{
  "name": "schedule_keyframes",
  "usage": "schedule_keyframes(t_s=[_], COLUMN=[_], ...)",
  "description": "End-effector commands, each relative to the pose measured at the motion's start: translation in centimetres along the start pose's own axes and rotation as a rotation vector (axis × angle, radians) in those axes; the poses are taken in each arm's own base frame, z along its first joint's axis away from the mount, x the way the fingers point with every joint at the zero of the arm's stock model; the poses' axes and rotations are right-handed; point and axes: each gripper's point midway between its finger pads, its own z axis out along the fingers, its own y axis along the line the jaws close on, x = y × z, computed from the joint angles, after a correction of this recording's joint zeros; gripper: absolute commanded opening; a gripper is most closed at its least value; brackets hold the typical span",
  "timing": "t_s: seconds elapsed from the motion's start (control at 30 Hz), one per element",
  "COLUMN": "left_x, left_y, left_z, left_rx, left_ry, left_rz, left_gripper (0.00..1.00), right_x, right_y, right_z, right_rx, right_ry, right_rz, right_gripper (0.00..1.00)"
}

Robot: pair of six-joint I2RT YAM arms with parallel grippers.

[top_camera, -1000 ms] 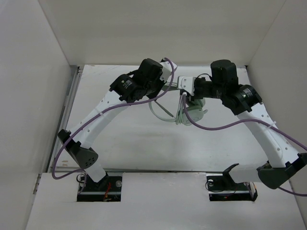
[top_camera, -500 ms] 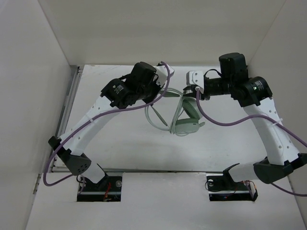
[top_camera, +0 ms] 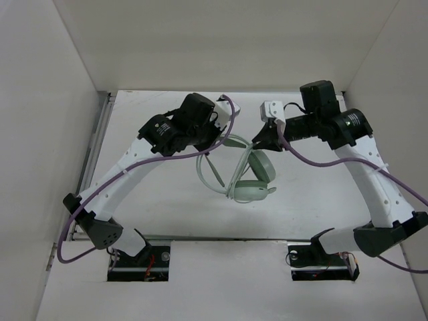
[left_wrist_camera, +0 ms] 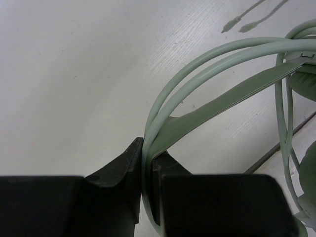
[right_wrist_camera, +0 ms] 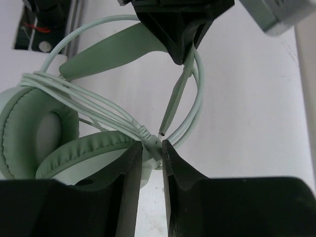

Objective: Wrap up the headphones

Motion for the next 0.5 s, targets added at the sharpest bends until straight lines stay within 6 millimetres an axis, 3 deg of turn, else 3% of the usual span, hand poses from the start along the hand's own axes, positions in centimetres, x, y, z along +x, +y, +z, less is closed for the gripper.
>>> schedule_keyframes(t_s=[0.0, 0.33, 0.47], left_x=[-2.5, -1.0, -0.6], left_y=[-0.4, 1.2, 1.8], left_z=[-2.4, -0.4, 1.1], left_rx=[0.043, 0.03, 0.018], left_ry=[-0.132, -0.092, -0.08], left_rz=[-0.05, -0.144, -0.171], left_gripper=[0.0, 0.0, 0.0], right_x=[-0.7, -4.2, -4.1], right_y=[0.4, -2.8, -4.0], right_z=[0.1, -3.3, -4.1], right_rx=[-0.033, 0.06, 0.11], right_ry=[-0.09, -0.301, -0.335], right_rz=[0.075, 0.208, 0.258], right_gripper=[0.28, 0.29, 0.29])
